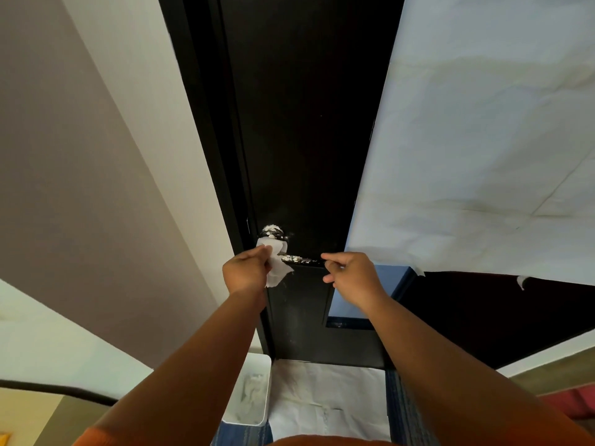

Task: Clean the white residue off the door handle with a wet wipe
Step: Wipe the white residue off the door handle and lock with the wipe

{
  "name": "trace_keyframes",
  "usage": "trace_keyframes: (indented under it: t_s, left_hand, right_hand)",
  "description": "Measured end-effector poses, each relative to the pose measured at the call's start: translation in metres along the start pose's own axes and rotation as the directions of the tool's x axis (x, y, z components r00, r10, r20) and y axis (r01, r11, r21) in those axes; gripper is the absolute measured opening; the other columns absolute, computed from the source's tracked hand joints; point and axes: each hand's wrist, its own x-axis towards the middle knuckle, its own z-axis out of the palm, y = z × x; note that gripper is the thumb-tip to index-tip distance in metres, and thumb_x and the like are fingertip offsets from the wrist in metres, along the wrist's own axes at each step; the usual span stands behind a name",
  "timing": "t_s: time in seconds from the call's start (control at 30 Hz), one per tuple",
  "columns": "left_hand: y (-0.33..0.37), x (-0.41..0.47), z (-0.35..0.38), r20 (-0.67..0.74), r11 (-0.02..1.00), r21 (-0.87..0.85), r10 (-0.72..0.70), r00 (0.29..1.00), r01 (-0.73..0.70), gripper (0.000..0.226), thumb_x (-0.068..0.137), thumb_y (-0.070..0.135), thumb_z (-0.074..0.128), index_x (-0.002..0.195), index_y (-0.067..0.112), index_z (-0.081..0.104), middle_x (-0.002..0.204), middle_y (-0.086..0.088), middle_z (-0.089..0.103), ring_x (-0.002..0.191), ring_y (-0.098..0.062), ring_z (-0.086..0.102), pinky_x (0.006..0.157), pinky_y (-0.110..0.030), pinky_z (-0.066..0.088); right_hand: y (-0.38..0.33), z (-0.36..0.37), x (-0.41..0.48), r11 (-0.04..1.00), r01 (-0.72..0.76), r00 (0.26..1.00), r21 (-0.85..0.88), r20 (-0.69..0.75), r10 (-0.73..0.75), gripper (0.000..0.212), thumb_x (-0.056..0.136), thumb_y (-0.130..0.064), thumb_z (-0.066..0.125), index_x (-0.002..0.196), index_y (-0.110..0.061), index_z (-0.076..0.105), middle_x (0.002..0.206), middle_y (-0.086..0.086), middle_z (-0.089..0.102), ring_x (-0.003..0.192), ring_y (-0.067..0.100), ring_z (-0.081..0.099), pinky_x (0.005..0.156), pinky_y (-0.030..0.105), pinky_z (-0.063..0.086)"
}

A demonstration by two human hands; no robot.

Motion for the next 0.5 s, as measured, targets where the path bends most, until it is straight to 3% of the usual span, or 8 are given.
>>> trace_keyframes:
  t_s: [0.13,0.23,0.33,0.5]
  left_hand:
    - [-0.007,-0.001,0.0,-0.02,0.995,0.068,0.068,0.997,-0.066,0.004,0.085,0.018,0.082,0.086,0.021,0.08,0.096,-0.005,0.078,0.095,-0.027,0.073,0.092,-0.039,0.059]
    - [-0.023,-0.008,-0.004,-0.059,0.995,0.039,0.09,0.994,-0.087,0.004,0.088,0.022,0.08,0.091,0.022,0.081,0.098,-0.002,0.078,0.094,-0.024,0.073,0.083,-0.03,0.06]
    - [-0.016,-0.004,-0.002,-0.048,0.998,0.027,0.065,0.997,-0.064,0.004,0.086,0.021,0.082,0.085,0.024,0.08,0.095,-0.002,0.078,0.092,-0.024,0.073,0.079,-0.03,0.059]
    - [-0.005,0.0,0.003,-0.038,0.996,0.065,0.065,0.997,-0.062,0.004,0.085,0.02,0.082,0.084,0.023,0.08,0.092,-0.001,0.079,0.093,-0.023,0.073,0.083,-0.03,0.056]
  right_hand:
    - [0.002,0.0,0.0,1.0,-0.001,1.0,-0.003,0.002,0.001,0.028,0.102,-0.019,0.058,0.126,-0.026,0.069,0.11,-0.008,0.072,0.082,0.003,0.074,0.082,0.024,0.059]
    - [0.002,0.0,0.001,1.0,0.004,1.0,-0.002,0.005,-0.004,0.028,0.102,-0.019,0.058,0.126,-0.026,0.069,0.109,-0.01,0.071,0.082,0.003,0.074,0.078,0.02,0.057]
    - [0.001,-0.001,0.001,1.0,-0.005,1.0,0.007,0.008,0.005,0.028,0.102,-0.018,0.058,0.126,-0.025,0.069,0.107,-0.011,0.07,0.081,0.003,0.074,0.078,0.019,0.057]
    - [0.001,0.0,0.0,1.0,-0.008,1.0,-0.007,0.001,0.008,0.028,0.102,-0.019,0.058,0.127,-0.026,0.069,0.113,-0.007,0.072,0.082,0.005,0.074,0.08,0.022,0.059]
